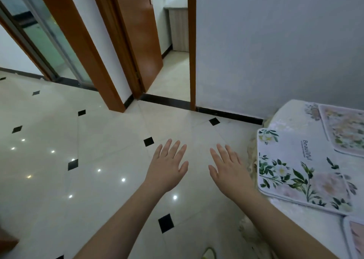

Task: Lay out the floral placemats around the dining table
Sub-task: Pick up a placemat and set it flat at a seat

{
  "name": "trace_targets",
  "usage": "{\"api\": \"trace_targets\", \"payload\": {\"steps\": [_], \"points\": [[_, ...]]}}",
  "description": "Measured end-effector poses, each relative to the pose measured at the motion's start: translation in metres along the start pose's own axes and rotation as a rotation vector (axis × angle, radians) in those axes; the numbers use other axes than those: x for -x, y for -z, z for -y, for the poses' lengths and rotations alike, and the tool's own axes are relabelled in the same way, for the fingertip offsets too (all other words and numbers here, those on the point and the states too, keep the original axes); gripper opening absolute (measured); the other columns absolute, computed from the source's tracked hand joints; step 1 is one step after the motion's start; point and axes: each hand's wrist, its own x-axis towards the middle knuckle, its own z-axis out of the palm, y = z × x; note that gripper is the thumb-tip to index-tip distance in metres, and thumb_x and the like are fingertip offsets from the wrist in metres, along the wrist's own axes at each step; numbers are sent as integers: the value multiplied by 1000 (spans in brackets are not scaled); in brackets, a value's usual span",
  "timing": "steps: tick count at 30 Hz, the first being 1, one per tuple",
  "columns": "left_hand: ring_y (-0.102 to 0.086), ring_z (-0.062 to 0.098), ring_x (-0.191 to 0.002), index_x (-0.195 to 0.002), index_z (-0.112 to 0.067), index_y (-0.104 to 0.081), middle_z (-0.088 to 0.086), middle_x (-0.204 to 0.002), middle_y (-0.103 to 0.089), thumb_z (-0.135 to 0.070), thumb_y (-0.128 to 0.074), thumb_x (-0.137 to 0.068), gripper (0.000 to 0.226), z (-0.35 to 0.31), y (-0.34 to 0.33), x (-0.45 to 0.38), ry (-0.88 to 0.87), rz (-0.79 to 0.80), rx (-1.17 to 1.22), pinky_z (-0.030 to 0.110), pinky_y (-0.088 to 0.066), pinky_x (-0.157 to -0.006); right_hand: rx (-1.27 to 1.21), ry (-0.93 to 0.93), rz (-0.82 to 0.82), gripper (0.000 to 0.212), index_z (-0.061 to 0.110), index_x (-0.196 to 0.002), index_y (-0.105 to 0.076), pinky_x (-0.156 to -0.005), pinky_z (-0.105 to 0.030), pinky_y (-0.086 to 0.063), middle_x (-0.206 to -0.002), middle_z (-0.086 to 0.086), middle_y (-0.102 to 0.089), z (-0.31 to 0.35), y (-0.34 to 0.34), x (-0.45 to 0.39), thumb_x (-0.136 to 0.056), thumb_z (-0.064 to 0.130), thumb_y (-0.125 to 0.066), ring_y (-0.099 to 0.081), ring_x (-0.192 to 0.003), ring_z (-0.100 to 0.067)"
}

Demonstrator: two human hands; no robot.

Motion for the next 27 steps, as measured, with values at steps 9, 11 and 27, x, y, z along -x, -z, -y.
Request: {"api": "trace_targets", "payload": {"steps": [9, 11, 27], "points": [[10, 17, -153, -158, -31, -4, -5, -167, -2, -52, -13, -102, 61, -41, 3, -111, -176, 37, -24, 37, 14, -118, -28, -207, 37, 60, 21, -157, -14, -121, -42, -5, -165, -5, -10, -80, -4, -30, -104, 45, -26, -6, -152, -27], [9, 17, -153, -158, -31, -4, -5, -167, -3, -52, -13, -102, 61, -47, 1, -133, -224, 41, -35, 38, 12, -119, -45, -234, 52, 60, 21, -158, -12, -121, -41, -5, -166, -5, -8, -88, -5, -39, -104, 45, -25, -4, -152, -26], [6, 18, -153, -158, -30, -9, -3, -167, -5, -53, -16, -103, 61, -55, -13, -322, -590, 29, 18, 37, 14, -117, -18, -564, 51, 60, 22, -158, -11, -121, -39, -9, -165, -2, -12, -113, -5, -152, -103, 41, -27, -9, -152, -23]]}}
